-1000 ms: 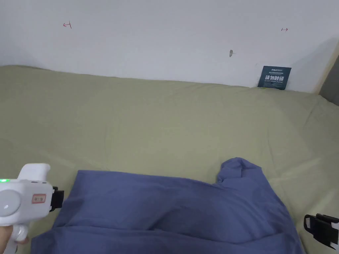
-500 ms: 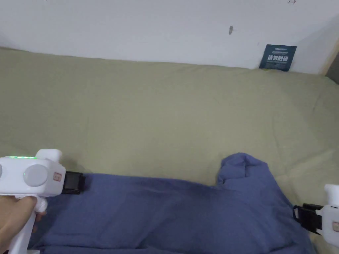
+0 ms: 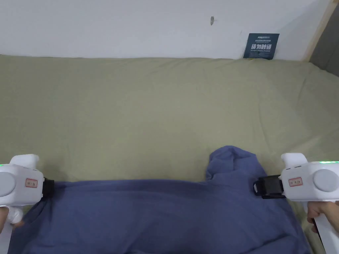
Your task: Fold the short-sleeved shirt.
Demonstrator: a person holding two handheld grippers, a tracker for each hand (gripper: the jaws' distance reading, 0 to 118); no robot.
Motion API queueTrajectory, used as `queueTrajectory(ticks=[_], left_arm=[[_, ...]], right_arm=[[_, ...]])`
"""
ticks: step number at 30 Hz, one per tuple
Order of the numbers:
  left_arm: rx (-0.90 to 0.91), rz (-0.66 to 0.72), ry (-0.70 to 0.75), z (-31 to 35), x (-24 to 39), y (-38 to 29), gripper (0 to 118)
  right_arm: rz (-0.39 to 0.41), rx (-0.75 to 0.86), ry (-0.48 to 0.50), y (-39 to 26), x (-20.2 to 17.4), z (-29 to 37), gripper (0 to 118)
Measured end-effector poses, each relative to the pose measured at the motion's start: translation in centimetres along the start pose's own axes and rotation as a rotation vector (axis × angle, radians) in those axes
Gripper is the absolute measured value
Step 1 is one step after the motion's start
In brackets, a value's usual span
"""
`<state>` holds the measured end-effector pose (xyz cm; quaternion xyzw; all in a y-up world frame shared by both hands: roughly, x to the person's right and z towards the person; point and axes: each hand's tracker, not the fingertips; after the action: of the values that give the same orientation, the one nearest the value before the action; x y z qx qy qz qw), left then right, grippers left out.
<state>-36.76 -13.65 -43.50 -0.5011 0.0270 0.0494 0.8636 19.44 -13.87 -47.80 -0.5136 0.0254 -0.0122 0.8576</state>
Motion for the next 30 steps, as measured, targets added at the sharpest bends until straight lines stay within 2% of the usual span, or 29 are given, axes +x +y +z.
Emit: queueTrajectory(ticks=[2, 3, 4, 5, 6, 7, 8, 11, 13, 16, 21, 25, 30], left_arm=[[0.002, 0.000, 0.001, 0.1, 0.0, -0.3, 2], [0.003, 0.005, 0.001, 0.3, 0.0, 0.1, 2], [0.001, 0.005, -0.001, 0.5, 0.0, 0.0, 2], [0.002, 0.002, -0.003, 0.9, -0.1, -0.1, 2], [0.004, -0.003, -0.009, 1.2, -0.1, -0.3, 2], [0.009, -0.006, -0.011, 1.6, -0.3, -0.1, 2], [0.012, -0.004, -0.012, 2.2, -0.5, -0.2, 2], [0.035, 0.012, -0.037, 4.7, -1.3, -0.8, 2], [0.071, 0.009, -0.058, 7.0, -1.9, -1.6, 2], [0.120, 0.006, -0.110, 10.9, -3.0, -3.4, 2], [0.169, -0.015, -0.117, 16.0, -4.4, -8.3, 2], [0.214, -0.026, -0.129, 18.7, -5.6, -12.4, 2], [0.223, -0.056, -0.130, 19.6, -6.8, -17.5, 2]], right_arm=[[0.001, -0.059, -0.027, -0.1, 0.0, -1.3, 87], [0.007, -0.013, -0.021, -0.2, -0.3, -0.8, 83], [0.034, 0.004, -0.045, -0.3, -0.6, 0.2, 59], [0.080, 0.047, -0.055, -0.6, -0.8, 1.3, 14], [0.084, 0.067, -0.011, -0.8, -0.7, 2.2, 2], [0.065, 0.064, 0.030, -1.2, -0.6, 3.1, 2], [0.024, 0.082, 0.030, -1.2, -0.5, 3.9, 2], [0.039, 0.147, 0.030, -2.0, -0.4, 7.3, 2], [0.017, 0.189, 0.073, -2.7, -0.2, 10.1, 2], [0.024, 0.231, 0.096, -4.8, -0.4, 14.2, 2], [0.039, 0.286, 0.119, -9.4, -1.0, 19.3, 2], [0.087, 0.308, 0.112, -13.8, -1.8, 21.8, 2], [0.095, 0.302, 0.119, -19.3, -2.0, 22.7, 2]])
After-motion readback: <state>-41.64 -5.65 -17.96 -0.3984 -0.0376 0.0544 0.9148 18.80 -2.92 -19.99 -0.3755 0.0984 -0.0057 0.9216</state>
